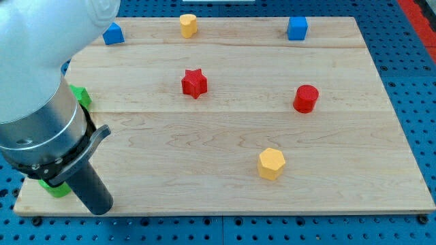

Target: Push the red star towards the bottom center of the board

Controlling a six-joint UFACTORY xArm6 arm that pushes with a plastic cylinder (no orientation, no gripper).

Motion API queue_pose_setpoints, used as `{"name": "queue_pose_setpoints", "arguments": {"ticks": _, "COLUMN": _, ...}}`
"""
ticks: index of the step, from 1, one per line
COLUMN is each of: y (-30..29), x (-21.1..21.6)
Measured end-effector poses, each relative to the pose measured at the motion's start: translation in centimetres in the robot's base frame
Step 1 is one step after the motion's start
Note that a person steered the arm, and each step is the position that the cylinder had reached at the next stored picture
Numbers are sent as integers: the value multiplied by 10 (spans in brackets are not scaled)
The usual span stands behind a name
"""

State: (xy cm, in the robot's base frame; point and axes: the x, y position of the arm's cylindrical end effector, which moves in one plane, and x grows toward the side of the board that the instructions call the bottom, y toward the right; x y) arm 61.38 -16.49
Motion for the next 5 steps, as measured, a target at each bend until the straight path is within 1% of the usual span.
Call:
{"name": "queue_pose_setpoints", "arguments": {"ticks": 1, "y": 0, "x": 0}}
{"name": "queue_pose_setpoints", "arguments": {"ticks": 2, "y": 0, "x": -11}}
{"name": "queue_pose_setpoints", "arguments": {"ticks": 3, "y": 22, "x": -46}}
{"name": "queue_pose_setpoints", "arguments": {"ticks": 4, "y": 37, "x": -61}}
{"name": "queue_pose_setpoints", "arguments": {"ticks": 5, "y": 39, "x": -48}}
